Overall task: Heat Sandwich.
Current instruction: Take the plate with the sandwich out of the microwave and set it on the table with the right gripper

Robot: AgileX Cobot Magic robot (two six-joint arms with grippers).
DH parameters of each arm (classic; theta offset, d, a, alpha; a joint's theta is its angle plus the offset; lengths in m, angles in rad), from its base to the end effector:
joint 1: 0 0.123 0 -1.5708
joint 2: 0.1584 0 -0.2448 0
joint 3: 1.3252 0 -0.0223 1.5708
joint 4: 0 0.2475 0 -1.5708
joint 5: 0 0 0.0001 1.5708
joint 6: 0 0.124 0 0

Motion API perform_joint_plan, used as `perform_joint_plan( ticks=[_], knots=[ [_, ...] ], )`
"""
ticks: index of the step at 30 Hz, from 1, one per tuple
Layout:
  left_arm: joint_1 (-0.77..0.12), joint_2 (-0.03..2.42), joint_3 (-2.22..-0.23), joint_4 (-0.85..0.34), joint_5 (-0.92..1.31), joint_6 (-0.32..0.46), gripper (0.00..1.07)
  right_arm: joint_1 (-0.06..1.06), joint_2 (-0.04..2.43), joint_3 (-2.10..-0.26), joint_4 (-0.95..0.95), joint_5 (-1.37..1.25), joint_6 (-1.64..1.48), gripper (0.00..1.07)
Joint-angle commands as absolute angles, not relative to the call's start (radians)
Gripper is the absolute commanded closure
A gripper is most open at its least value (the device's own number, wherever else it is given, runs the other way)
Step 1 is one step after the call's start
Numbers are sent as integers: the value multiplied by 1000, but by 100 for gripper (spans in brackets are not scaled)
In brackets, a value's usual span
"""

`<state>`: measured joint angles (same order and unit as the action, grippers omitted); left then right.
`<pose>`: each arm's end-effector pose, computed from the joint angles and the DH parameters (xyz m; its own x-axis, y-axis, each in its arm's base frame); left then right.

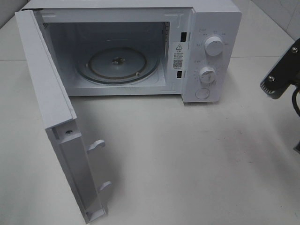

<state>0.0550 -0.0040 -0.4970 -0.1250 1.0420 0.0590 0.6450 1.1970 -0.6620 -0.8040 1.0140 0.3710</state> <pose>0.0632 -0.0099 0.2628 -0.4348 -0.0282 -0.9001 0.0402 0.9979 -0.0507 0.2116 0.0643 0.1809 -0.7165 -0.6681 -0.2008 -0.4362 0.6537 -0.6184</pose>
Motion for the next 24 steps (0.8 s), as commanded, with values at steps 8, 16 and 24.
perform_joint_plan(
  ticks=[8,16,24],
  knots=[
    [56,-33,-494,-130,1034,61,3,497,1319,-722,-858,952,405,106],
    [56,-33,-494,-130,1034,61,3,406,1387,-722,-858,898,450,107],
    [56,-33,-494,-130,1034,61,3,317,1463,-722,-863,845,509,107]
  ],
)
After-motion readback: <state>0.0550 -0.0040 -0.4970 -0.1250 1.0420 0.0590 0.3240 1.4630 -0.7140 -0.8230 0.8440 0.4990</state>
